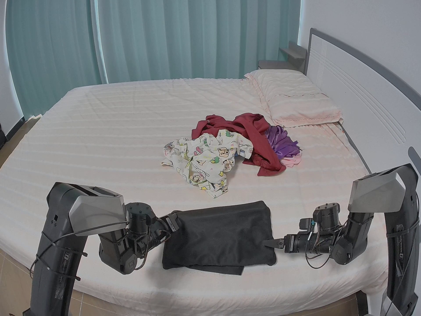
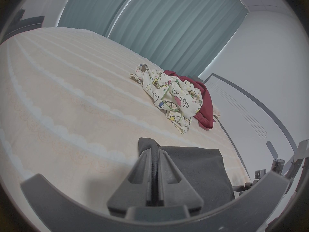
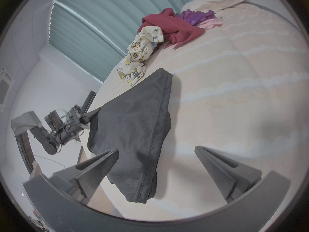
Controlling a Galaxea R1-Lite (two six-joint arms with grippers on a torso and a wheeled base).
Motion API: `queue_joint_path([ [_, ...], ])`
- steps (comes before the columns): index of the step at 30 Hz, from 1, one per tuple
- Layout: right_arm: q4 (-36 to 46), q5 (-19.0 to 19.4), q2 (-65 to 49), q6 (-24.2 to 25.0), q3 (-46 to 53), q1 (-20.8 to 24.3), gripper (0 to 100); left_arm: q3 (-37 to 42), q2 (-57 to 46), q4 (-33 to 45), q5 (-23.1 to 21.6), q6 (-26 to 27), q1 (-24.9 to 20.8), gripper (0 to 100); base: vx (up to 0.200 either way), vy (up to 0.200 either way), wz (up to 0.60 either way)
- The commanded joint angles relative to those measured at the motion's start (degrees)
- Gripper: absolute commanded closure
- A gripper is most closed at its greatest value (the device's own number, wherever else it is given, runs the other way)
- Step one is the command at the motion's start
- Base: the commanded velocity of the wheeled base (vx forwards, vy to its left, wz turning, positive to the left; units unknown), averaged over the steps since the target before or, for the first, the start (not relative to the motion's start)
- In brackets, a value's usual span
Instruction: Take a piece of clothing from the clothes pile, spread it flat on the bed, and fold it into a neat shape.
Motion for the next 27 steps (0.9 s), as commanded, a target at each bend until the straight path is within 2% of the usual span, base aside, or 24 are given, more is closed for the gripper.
queue_joint_path([
  [1,0.0,-0.7,1.2,-1.8,-0.1,1.5,0,0.1,0.3,0.0,-0.1,-0.1,0.0,100,0.0,0.0,0.0],
  [2,0.0,-0.7,1.2,-1.8,-0.1,1.5,0,0.1,0.3,0.0,-0.1,-0.1,0.0,100,0.0,0.0,0.0],
  [3,0.0,-1.7,1.6,-2.6,-0.1,1.6,100,0.1,0.3,0.0,-0.1,-0.1,0.1,100,0.0,0.0,0.0],
  [8,0.0,-2.3,1.9,-5.7,0.1,1.6,100,0.0,0.3,0.0,-0.1,-0.1,0.2,100,0.0,0.0,0.0],
  [9,-0.1,-4.5,1.7,-6.9,0.9,1.6,100,0.0,0.3,0.0,0.0,-0.2,0.3,100,0.0,0.0,0.0],
  [24,-0.1,-5.1,0.5,-7.0,3.3,0.9,100,0.0,0.3,0.1,-0.1,-0.1,0.9,100,0.0,0.0,0.0],
  [25,-0.1,-5.1,0.5,-7.0,3.3,0.9,100,0.1,0.2,0.1,-0.1,-0.1,0.9,0,0.0,0.0,0.0],
  [26,-0.3,-5.1,0.6,-7.0,3.3,0.9,100,0.2,0.2,0.1,-0.2,-0.1,0.9,0,0.0,0.0,0.0],
  [27,-0.5,-5.1,0.6,-7.0,3.3,1.0,0,0.2,0.2,0.1,-0.1,-0.1,0.8,0,0.0,0.0,0.0],
])
